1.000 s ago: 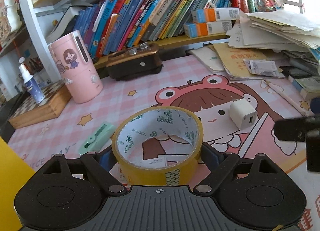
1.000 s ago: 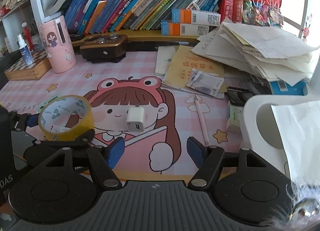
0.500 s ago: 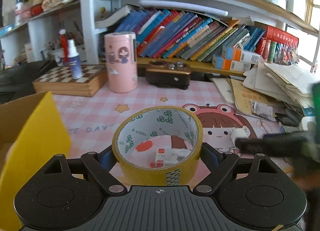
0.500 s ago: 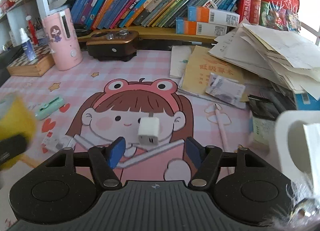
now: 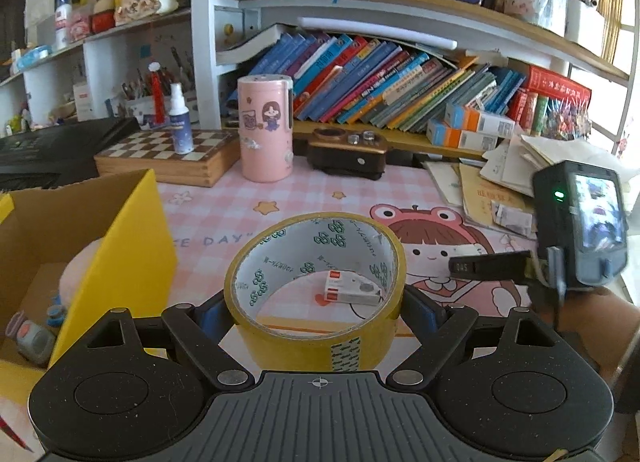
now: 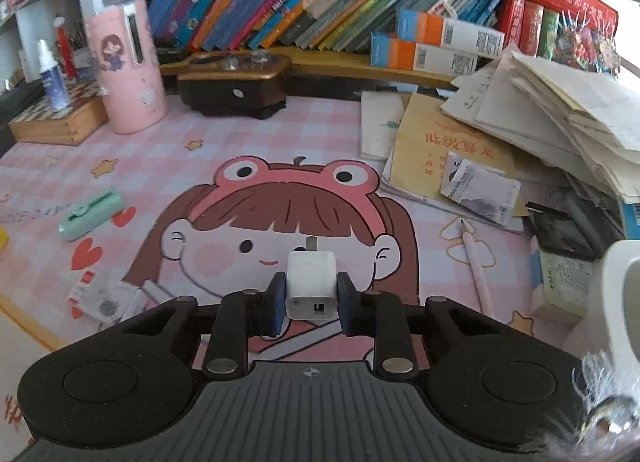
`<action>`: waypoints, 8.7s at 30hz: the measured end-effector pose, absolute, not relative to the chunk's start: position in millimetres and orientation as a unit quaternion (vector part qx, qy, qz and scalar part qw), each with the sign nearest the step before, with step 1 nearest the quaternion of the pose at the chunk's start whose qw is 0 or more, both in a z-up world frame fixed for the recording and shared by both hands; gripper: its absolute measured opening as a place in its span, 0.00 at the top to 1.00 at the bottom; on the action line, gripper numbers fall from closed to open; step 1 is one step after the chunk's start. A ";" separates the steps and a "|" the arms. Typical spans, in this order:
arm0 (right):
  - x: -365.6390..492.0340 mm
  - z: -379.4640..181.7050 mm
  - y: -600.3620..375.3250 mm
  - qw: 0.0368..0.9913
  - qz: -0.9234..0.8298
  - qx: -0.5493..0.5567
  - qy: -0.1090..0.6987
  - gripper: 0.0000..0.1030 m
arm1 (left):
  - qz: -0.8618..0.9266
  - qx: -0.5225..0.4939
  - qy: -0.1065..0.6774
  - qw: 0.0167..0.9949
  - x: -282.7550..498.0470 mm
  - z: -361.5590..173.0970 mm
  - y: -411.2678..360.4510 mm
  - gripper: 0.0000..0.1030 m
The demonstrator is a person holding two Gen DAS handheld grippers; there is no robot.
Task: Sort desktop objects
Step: 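Grasp the yellow tape roll with the left gripper while the right gripper grasps the white charger plug, then carry the tape roll and charger plug in both grippers toward the yellow box, then lower the tape roll and plug into the yellow box and open both grippers, then withdraw both grippers from the box toward the items on the desk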
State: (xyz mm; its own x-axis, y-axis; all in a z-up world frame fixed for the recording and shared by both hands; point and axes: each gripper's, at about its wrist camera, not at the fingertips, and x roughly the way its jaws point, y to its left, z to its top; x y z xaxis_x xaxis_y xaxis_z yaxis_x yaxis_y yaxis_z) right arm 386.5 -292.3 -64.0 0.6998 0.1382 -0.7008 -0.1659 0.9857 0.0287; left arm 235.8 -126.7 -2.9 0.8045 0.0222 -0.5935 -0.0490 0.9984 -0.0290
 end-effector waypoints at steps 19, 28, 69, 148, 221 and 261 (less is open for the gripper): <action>254.9 -8.4 -293.6 0.911 0.190 -0.016 0.366 0.77 | -0.018 -0.022 0.312 0.950 176.3 4.3 -121.1 0.15; 205.4 -5.7 -270.5 0.907 0.186 -0.034 0.377 0.77 | -0.052 -0.039 0.310 0.948 143.8 3.6 -96.2 0.15; 14.0 -1.0 -93.6 0.877 0.286 -0.080 0.377 0.77 | 0.039 -0.085 0.313 0.945 -38.6 4.4 65.6 0.15; 278.9 3.1 50.5 0.763 0.456 -0.267 0.373 0.77 | 0.040 -0.042 0.431 0.900 256.8 -10.7 144.5 0.15; -3.9 14.3 -118.3 0.944 0.115 -0.030 0.307 0.27 | 0.051 -0.015 0.282 0.958 -26.6 14.4 55.3 0.12; 57.9 -2.3 -213.1 0.938 0.016 0.001 0.347 0.21 | -0.070 0.031 0.318 0.945 58.8 -0.5 -37.5 0.12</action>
State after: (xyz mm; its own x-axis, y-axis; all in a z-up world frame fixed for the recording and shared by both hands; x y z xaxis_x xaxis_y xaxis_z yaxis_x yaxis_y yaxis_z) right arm 57.9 -213.1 -2.3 0.7593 0.0302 -0.6501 -0.0295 0.9995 0.0120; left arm 58.8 -37.5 -0.5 0.7876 -0.1129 -0.6058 0.1523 0.9882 0.0138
